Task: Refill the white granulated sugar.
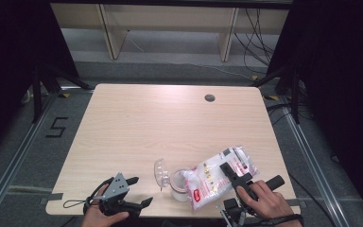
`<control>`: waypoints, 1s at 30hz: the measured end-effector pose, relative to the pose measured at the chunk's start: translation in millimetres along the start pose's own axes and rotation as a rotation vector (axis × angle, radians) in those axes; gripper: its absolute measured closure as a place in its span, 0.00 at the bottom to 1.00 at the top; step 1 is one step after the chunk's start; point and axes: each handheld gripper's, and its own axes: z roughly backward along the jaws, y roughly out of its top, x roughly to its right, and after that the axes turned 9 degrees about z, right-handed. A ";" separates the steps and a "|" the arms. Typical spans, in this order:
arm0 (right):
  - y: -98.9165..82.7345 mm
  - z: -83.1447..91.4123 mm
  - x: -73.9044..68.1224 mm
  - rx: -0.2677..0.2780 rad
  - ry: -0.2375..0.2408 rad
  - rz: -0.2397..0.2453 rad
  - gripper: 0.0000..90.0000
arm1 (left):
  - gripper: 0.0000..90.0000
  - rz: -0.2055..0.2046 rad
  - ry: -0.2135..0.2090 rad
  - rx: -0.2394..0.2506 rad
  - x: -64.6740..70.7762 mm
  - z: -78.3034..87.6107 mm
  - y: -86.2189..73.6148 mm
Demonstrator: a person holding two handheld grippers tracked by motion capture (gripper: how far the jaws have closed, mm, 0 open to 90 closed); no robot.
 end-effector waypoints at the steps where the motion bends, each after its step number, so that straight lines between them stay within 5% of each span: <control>1: 0.0 -0.2 -0.4 0.001 -0.005 -0.002 0.76 | 0.18 0.000 0.000 0.000 0.0 0.0 0.0; 20: 0.1 -1.5 0.7 0.003 -0.006 0.020 0.76 | 0.18 0.001 0.000 0.000 0.1 -0.1 0.0; 30: 0.1 -2.4 -2.7 -0.011 0.008 -0.010 0.77 | 0.18 0.001 0.000 0.001 0.1 -0.1 0.0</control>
